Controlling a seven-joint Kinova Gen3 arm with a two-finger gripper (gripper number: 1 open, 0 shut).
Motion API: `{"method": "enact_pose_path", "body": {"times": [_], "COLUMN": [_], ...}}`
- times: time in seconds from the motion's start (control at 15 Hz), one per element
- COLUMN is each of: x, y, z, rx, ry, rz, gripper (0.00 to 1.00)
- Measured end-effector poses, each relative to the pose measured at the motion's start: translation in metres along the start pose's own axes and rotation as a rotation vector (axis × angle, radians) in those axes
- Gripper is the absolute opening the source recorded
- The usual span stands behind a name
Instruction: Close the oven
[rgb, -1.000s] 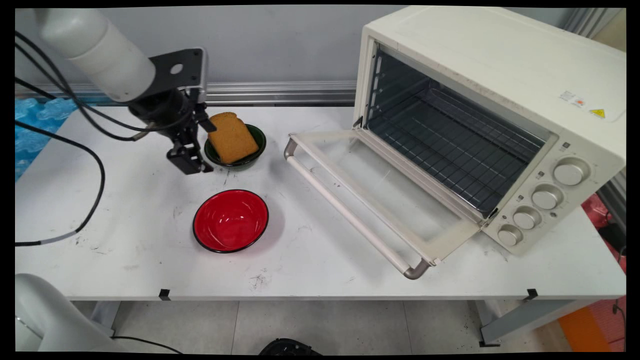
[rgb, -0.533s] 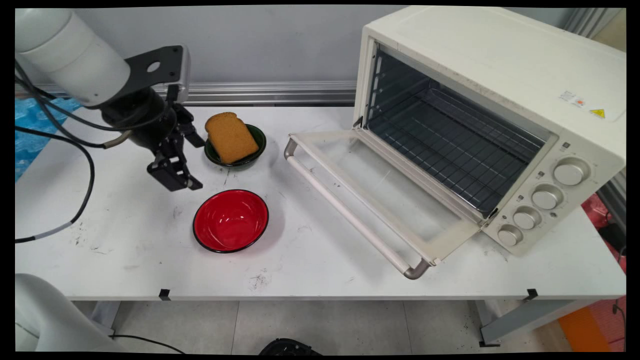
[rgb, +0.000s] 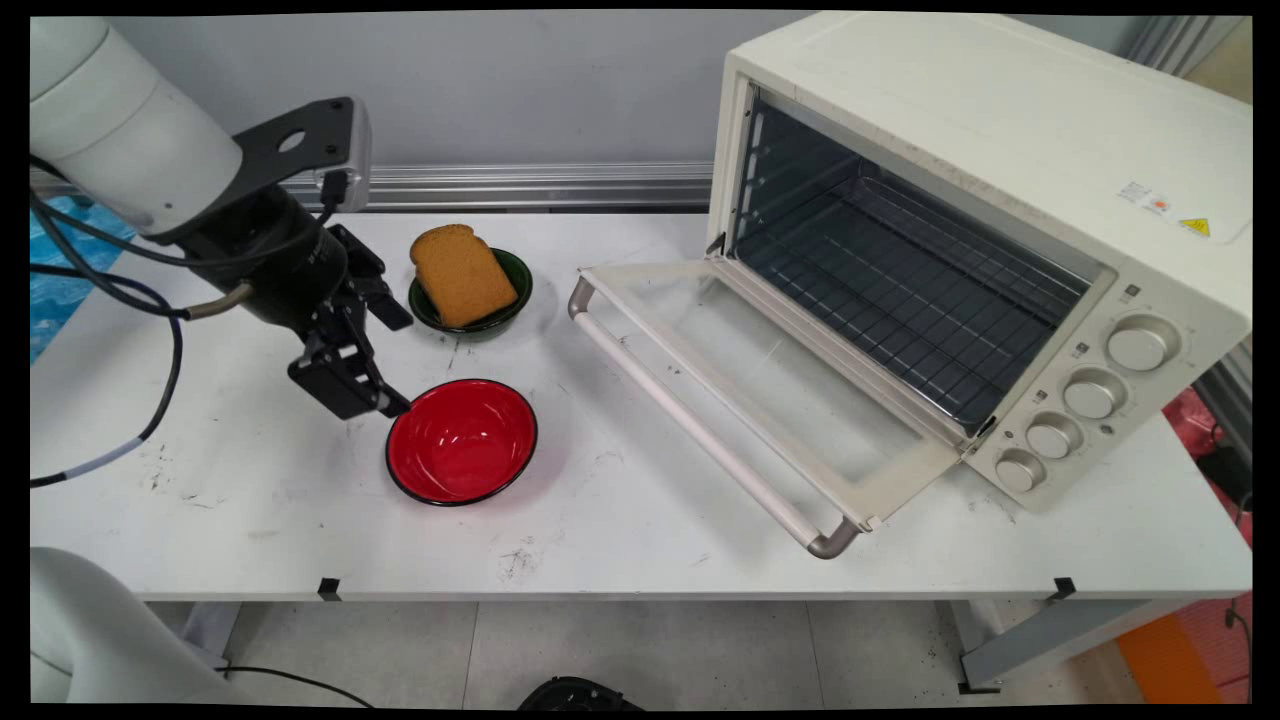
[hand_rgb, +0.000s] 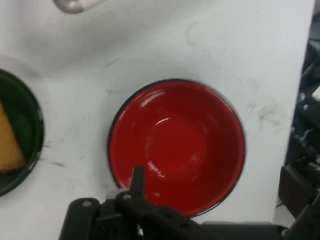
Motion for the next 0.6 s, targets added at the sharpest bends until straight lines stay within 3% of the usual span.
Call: {"method": "enact_pose_path", "body": {"times": [0.6], "x": [0.019], "y": [0.025], "z": [0.020], "rx": [-0.021], "ry": [0.050], "rz": [-0.067], "gripper": [1.00]}}
